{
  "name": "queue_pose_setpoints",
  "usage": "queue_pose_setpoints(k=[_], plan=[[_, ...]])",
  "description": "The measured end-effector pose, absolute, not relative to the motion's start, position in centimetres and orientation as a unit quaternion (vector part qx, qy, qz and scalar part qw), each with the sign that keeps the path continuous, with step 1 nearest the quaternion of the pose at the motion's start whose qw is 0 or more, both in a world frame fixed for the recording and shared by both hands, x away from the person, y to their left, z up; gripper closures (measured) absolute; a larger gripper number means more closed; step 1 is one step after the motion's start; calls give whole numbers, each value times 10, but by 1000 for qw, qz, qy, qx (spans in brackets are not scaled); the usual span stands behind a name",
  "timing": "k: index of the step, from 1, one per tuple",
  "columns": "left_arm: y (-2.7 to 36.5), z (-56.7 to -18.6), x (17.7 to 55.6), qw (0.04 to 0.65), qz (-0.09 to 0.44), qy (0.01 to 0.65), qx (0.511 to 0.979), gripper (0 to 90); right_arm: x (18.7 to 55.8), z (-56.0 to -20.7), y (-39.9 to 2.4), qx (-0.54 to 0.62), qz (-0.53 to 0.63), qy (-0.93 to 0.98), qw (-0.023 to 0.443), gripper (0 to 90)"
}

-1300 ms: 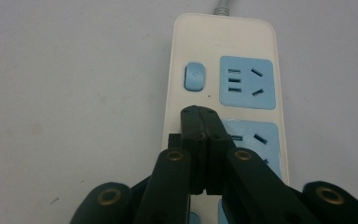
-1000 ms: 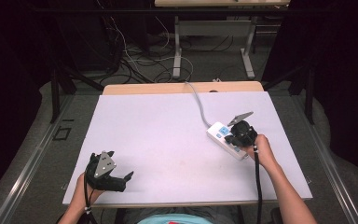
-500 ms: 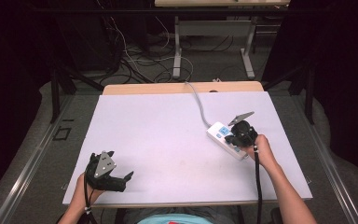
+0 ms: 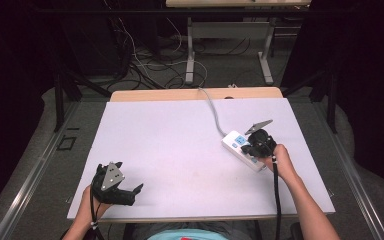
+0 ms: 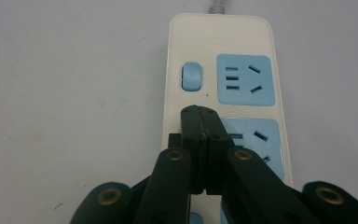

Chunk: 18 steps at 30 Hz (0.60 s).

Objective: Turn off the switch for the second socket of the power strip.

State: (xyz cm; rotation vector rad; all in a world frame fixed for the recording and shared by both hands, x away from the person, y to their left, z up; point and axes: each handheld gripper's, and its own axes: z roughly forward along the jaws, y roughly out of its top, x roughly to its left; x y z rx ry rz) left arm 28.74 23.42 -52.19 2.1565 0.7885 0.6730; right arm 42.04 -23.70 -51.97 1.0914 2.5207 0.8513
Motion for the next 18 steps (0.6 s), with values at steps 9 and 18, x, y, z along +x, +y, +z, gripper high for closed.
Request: queue_pose_setpoints(k=[9, 18], plan=[[234, -522, 287, 368, 259, 307, 839, 11, 421, -520, -236, 378, 292, 869, 132, 900], [234, -522, 288, 368, 259, 306, 839, 11, 421, -521, -237, 377, 295, 869, 129, 900]])
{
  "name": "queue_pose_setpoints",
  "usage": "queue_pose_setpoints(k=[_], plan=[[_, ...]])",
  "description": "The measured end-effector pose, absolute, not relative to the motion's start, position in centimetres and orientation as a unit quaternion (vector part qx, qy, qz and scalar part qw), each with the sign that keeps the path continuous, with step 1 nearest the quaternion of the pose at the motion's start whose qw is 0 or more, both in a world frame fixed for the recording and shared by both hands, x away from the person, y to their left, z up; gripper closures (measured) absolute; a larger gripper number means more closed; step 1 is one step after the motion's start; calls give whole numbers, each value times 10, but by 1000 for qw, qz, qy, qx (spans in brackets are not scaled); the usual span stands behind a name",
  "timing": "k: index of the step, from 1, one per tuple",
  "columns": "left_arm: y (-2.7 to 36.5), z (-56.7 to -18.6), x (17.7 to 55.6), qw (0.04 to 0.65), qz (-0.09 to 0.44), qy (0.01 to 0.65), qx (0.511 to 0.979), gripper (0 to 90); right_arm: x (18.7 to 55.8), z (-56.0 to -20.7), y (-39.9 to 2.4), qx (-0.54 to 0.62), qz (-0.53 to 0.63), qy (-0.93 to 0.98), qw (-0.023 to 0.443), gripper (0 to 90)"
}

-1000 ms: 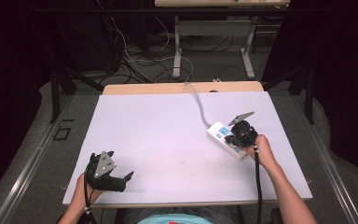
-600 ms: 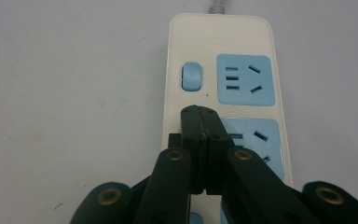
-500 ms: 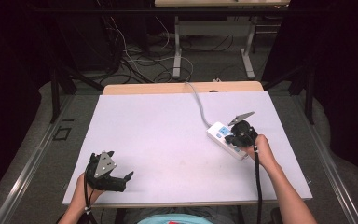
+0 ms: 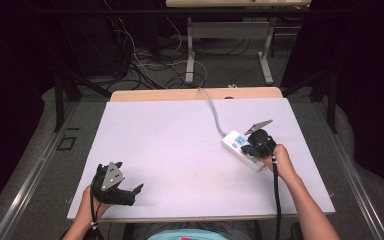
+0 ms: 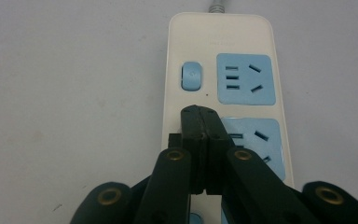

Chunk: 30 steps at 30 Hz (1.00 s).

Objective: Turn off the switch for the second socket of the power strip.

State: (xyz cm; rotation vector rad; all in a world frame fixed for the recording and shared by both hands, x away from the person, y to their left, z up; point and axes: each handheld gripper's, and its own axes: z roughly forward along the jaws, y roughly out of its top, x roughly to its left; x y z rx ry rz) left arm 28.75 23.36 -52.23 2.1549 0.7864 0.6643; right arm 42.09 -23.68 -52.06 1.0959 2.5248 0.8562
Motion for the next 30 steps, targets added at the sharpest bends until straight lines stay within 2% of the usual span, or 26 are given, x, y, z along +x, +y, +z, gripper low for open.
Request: queue_pose_setpoints(k=[30], plan=[[234, -522, 288, 367, 262, 307, 838, 11, 420, -520, -236, 375, 291, 869, 137, 900]])
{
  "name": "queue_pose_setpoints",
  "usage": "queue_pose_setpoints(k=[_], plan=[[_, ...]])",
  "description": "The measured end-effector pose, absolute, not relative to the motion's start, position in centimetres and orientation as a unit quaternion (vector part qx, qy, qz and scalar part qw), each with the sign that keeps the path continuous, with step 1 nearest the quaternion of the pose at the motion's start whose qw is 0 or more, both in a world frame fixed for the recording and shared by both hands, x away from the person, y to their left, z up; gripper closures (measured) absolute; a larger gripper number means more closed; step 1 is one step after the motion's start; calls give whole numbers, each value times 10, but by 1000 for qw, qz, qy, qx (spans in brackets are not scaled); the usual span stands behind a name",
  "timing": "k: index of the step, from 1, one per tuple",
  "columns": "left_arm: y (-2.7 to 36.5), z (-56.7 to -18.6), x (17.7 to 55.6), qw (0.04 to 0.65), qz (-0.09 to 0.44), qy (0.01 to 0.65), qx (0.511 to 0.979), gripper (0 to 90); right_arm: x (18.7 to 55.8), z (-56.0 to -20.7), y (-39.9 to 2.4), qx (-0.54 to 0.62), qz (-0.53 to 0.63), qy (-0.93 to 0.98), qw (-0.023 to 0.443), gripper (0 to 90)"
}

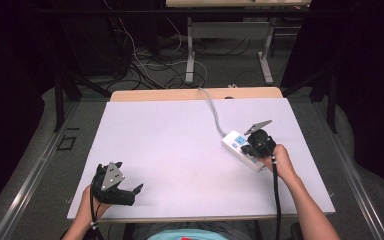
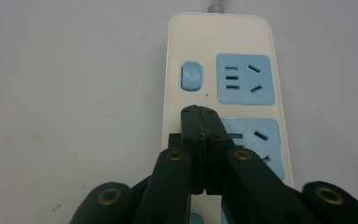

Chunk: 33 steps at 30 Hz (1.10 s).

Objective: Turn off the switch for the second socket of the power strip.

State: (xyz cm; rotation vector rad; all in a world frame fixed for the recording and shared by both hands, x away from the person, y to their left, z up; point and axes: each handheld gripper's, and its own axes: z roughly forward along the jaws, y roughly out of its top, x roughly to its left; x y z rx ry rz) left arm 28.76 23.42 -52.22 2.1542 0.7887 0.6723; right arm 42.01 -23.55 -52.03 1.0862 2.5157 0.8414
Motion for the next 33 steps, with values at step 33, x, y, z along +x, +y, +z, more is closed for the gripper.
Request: queue_pose_setpoints(k=[33], plan=[[235, -522, 288, 366, 262, 304, 839, 11, 417, -518, -235, 359, 294, 871, 161, 900]])
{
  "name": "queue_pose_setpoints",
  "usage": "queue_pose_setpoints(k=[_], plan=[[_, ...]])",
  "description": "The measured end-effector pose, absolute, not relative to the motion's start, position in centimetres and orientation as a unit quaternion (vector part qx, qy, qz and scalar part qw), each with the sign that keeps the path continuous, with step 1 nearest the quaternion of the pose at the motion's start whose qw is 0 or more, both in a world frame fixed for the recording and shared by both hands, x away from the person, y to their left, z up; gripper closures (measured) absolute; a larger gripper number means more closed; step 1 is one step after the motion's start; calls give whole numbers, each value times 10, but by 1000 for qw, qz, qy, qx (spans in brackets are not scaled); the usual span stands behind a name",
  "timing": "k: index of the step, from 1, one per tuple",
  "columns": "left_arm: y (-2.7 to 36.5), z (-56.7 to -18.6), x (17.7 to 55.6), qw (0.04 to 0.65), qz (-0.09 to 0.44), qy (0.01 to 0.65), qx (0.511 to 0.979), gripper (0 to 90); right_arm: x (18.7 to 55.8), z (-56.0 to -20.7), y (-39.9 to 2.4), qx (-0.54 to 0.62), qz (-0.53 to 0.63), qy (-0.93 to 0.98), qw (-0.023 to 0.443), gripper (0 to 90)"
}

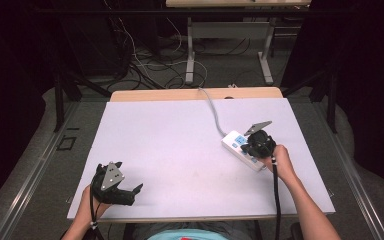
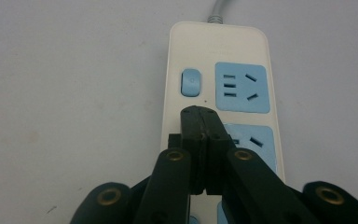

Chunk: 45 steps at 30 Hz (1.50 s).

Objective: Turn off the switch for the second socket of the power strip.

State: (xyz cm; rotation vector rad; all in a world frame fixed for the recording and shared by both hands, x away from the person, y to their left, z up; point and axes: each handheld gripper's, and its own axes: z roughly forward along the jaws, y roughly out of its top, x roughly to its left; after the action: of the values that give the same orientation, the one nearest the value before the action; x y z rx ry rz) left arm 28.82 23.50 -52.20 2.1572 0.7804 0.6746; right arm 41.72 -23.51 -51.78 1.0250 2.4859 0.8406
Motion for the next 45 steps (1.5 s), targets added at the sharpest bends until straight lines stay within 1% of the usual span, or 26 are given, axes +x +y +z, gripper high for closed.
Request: queue_pose_setpoints(k=[11, 18, 20, 22, 25, 27, 31, 32, 34, 36, 40, 41, 44, 45], plan=[[235, -522, 288, 367, 262, 304, 839, 11, 418, -520, -236, 351, 305, 870, 166, 900], [235, -522, 288, 367, 262, 303, 840, 11, 416, -518, -236, 354, 301, 872, 156, 900], [235, -522, 288, 366, 262, 303, 840, 11, 416, -518, -236, 355, 301, 870, 163, 900], [235, -522, 288, 369, 259, 305, 839, 11, 416, -518, -237, 355, 304, 870, 158, 900], [235, -522, 288, 365, 263, 302, 841, 11, 415, -516, -238, 351, 306, 869, 166, 896], [235, -522, 288, 366, 262, 302, 841, 11, 414, -515, -238, 348, 316, 868, 162, 840], [235, -522, 288, 365, 263, 302, 841, 11, 413, -513, -238, 338, 330, 867, 160, 664], [235, -522, 288, 365, 263, 302, 841, 11, 411, -511, -238, 340, 328, 868, 154, 618], [235, -522, 288, 365, 263, 302, 841, 11, 410, -508, -239, 337, 333, 867, 155, 552], [235, -522, 288, 365, 263, 302, 841, 11, 410, -506, -238, 342, 341, 861, 158, 466], [235, -522, 288, 364, 262, 302, 841, 11, 409, -505, -239, 343, 345, 862, 141, 302], [235, -522, 288, 364, 262, 302, 841, 11, 409, -505, -239, 343, 348, 860, 145, 236], [235, -522, 288, 366, 262, 303, 840, 11, 409, -503, -242, 339, 355, 859, 148, 163], [235, -522, 288, 368, 260, 305, 839, 11, 408, -503, -242, 341, 361, 856, 143, 148]])
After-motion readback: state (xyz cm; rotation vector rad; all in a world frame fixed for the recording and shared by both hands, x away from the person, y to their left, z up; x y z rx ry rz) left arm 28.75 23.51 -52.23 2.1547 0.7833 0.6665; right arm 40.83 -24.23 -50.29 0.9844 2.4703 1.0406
